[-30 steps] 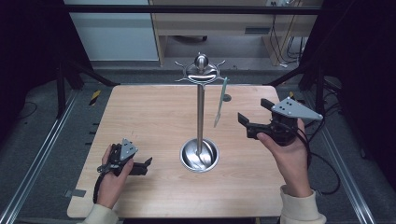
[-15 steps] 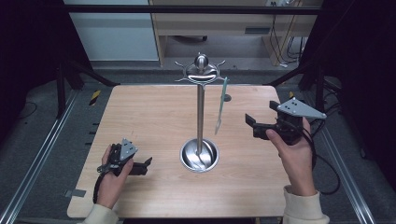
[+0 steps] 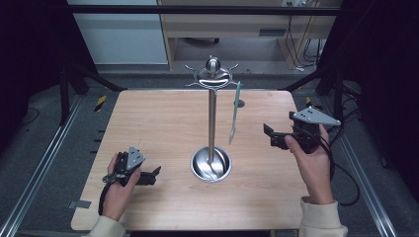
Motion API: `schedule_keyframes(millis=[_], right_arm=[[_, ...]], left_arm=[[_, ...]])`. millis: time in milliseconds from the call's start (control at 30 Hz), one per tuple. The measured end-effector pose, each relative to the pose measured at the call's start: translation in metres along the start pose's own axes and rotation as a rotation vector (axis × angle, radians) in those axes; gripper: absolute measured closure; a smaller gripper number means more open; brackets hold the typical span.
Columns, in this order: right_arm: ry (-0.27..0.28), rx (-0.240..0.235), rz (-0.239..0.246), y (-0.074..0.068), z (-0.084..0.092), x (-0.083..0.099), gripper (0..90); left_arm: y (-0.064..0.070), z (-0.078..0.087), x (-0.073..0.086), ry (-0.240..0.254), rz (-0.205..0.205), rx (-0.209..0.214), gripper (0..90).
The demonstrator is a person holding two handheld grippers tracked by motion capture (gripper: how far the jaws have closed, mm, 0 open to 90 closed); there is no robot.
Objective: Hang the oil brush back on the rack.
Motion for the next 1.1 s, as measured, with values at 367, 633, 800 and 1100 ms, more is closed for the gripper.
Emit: schedule_keyframes(millis=[367,633,800,1100], right_arm=[[-0.107,0.02,0.009,0.008,-0.023,0.037,8.6],[-0.16,0.027,0.041,0.007,-0.036,0.057,9.6],[-0.181,0.019,0.045,0.003,-0.042,0.065,9.7],[-0.226,-0.001,0.077,-0.007,-0.059,0.087,9.9]], left_arm=[[0.0,0.0,0.0,0.002,-0.003,0.002,2.5],[0.0,0.0,0.0,0.001,-0.005,0.001,2.5],[0.0,0.0,0.0,0.001,-0.006,0.001,2.5],[0.0,0.0,0.0,-0.001,-0.008,0.001,2.5]])
Point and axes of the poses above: each handheld gripper's, and its own axes: z roughly backward along the jaws, x roughly out of its underside, y roughly to its right, the point moved 8 cm from there along -z, roughly forward along the jaws, and after that the axes turned 8 degrees about z, right-handed, at the moved point
